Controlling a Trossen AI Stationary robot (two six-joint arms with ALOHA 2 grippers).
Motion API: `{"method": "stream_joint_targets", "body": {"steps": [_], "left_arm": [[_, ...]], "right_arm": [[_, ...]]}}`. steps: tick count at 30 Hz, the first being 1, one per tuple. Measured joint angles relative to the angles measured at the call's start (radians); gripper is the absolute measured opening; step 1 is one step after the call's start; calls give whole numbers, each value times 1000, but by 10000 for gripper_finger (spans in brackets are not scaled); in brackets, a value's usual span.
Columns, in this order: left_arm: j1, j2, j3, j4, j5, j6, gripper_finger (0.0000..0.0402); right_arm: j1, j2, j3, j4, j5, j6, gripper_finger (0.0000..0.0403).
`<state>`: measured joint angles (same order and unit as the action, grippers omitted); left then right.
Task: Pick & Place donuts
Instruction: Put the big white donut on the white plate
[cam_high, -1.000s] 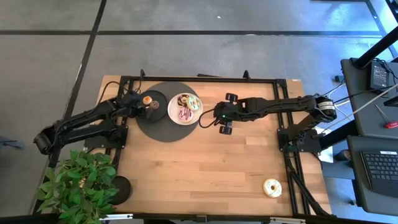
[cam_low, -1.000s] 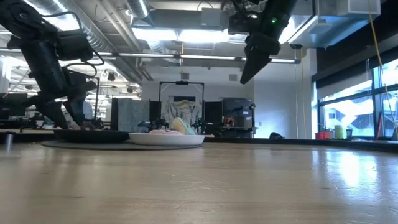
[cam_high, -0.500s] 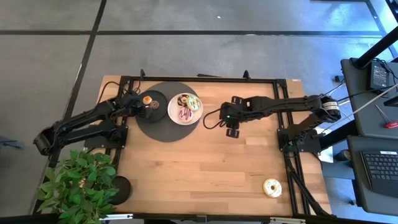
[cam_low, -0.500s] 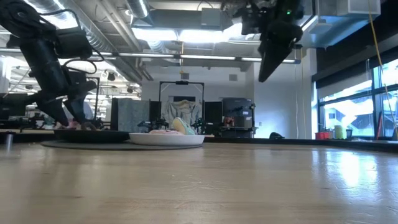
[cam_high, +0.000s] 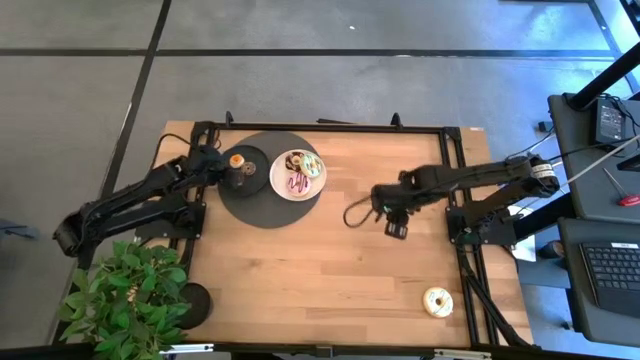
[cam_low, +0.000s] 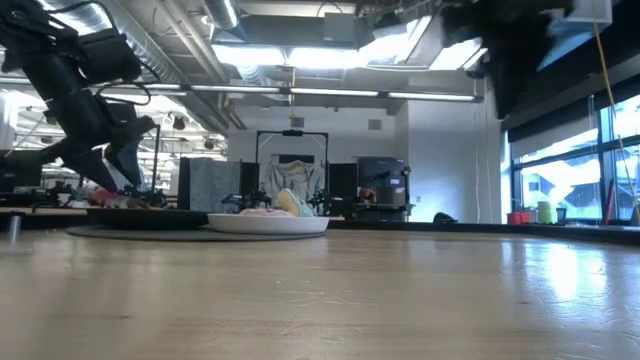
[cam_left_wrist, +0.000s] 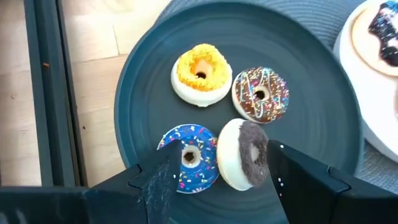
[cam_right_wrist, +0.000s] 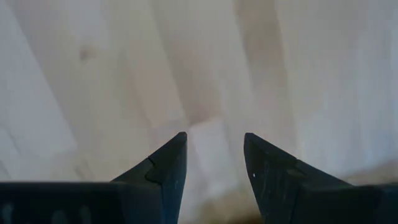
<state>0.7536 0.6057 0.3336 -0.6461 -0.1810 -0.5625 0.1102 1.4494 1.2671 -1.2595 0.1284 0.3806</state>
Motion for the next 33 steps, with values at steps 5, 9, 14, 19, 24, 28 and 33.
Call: {"method": "stream_joint_targets", "body": {"steps": [5,9,14,19,24,28,33], "left_arm": [[0,-40,0,18,23,25,232],[-15,-55,0,118,81,69,229],[-46,-58,0,247,117,101,230],[-55,-58,0,298,145,117,231],[-55,-58,0,304,155,115,228],[-55,-58,0,307,154,113,230],[-55,-58,0,307,154,113,229]], "right_arm": [[156,-2,-68,-39,-36,171,161],[295,-2,-176,28,-226,301,161],[455,-2,-295,195,-318,466,161],[591,-2,-350,322,-317,612,161],[712,-2,-357,331,-313,749,161],[795,-2,-357,346,-271,818,161],[866,2,-357,354,-196,858,161]]}}
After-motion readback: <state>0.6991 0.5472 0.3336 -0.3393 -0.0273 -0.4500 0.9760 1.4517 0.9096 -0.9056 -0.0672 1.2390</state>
